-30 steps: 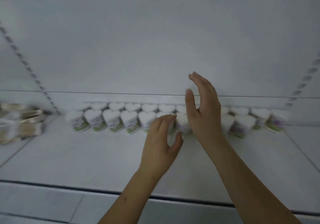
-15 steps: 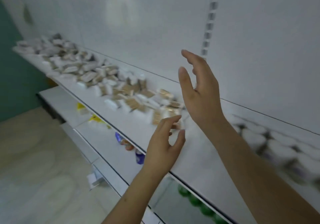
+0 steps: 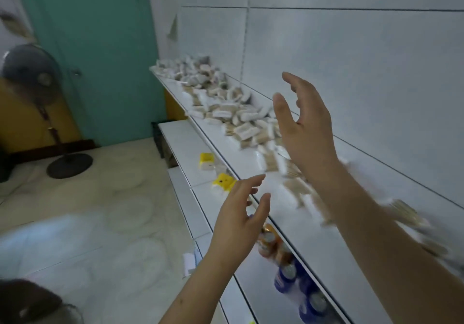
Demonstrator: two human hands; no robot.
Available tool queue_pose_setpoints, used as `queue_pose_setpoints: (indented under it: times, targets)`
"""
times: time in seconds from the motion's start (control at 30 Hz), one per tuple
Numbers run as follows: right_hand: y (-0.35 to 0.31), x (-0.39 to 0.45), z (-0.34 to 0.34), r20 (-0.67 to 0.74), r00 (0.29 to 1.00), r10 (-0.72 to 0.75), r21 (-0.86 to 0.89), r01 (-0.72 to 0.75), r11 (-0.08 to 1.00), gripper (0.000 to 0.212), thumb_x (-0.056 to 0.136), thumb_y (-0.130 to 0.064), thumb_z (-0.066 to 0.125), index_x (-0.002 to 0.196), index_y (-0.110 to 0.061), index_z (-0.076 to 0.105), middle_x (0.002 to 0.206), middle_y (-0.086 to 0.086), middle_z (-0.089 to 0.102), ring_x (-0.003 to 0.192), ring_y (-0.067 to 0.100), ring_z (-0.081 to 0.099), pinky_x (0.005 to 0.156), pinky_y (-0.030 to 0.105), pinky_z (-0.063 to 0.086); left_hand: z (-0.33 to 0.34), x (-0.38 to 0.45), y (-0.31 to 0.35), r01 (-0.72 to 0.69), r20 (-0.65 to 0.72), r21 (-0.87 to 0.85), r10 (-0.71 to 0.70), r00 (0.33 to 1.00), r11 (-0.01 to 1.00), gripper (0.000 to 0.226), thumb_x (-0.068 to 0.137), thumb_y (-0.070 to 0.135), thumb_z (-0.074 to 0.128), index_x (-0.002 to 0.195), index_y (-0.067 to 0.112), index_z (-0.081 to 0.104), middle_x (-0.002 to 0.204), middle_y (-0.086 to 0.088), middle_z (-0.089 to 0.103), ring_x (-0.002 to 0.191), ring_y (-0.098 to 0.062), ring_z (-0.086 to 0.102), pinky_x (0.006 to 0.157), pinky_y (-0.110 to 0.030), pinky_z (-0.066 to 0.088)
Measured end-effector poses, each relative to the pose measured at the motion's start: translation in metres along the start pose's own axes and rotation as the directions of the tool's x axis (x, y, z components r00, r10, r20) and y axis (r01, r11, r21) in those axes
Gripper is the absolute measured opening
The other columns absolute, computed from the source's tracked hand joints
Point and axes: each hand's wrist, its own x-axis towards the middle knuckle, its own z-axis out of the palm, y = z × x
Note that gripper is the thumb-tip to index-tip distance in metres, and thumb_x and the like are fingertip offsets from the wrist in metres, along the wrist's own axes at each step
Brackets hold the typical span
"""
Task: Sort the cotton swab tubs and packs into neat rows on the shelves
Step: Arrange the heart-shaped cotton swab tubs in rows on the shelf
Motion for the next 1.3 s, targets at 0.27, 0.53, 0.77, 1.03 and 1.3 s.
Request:
queue_pose_setpoints:
  times: [0.27,0.53,0.77,1.03,1.3]
  targets:
    - [0.052,0.101,0.096,0.046,0.999,-0.011,-0.011,0.012,1.0,0.044,0.104,-0.038,0.042,0.143,-0.018,0.047,0.144,-0.005,0.049,0.131,0.007,0.044,0.112,0.035,0.037,-0.047,0.106,-0.078,0.033,-0.082,0.041,-0.03,0.996,0.999,0.033,0.099,0.038,0.056,0.132,0.037,0.056,0.122,0.022,0.057,0.118,-0.001,0.055,0.096,-0.035,0.052]
    - [0.116,0.221,0.204,0.056,0.996,0.066,0.032,-0.068,0.997,0.045,0.104,-0.04,0.044,0.144,-0.018,0.046,0.146,-0.006,0.048,0.133,0.009,0.044,0.113,0.035,0.036,-0.093,0.272,-0.141,0.059,-0.05,0.102,-0.054,0.997,0.993,0.037,0.098,0.043,0.053,0.135,0.038,0.053,0.13,0.021,0.053,0.121,0.004,0.051,0.1,-0.032,0.049]
    - [0.149,0.3,0.31,0.073,0.993,0.098,-0.006,-0.097,0.995,0.046,0.104,-0.04,0.044,0.144,-0.017,0.046,0.147,-0.004,0.048,0.135,0.011,0.044,0.114,0.036,0.035,-0.144,0.37,-0.204,0.057,-0.09,0.162,-0.043,0.995,0.985,0.041,0.098,0.044,0.052,0.138,0.033,0.052,0.129,0.019,0.051,0.122,0.005,0.048,0.101,-0.023,0.045]
    - [0.184,0.364,0.428,-0.021,0.977,0.214,-0.057,-0.215,0.975,0.047,0.104,-0.041,0.044,0.145,-0.019,0.045,0.148,-0.004,0.047,0.134,0.011,0.044,0.108,0.025,0.034,-0.23,0.486,-0.289,0.026,-0.021,0.114,-0.024,0.999,0.993,0.056,0.09,0.062,0.043,0.138,0.034,0.051,0.13,0.018,0.049,0.122,0.005,0.047,0.09,-0.009,0.042]
    - [0.2,0.412,0.5,-0.15,0.943,0.298,-0.239,-0.327,0.914,0.048,0.104,-0.041,0.044,0.145,-0.018,0.044,0.147,0.0,0.044,0.135,0.015,0.043,0.113,0.037,0.035,-0.312,0.609,-0.346,-0.056,0.154,0.139,0.034,0.988,0.989,0.044,0.097,0.045,0.055,0.138,0.029,0.052,0.131,0.011,0.049,0.121,-0.002,0.049,0.084,-0.003,0.039]
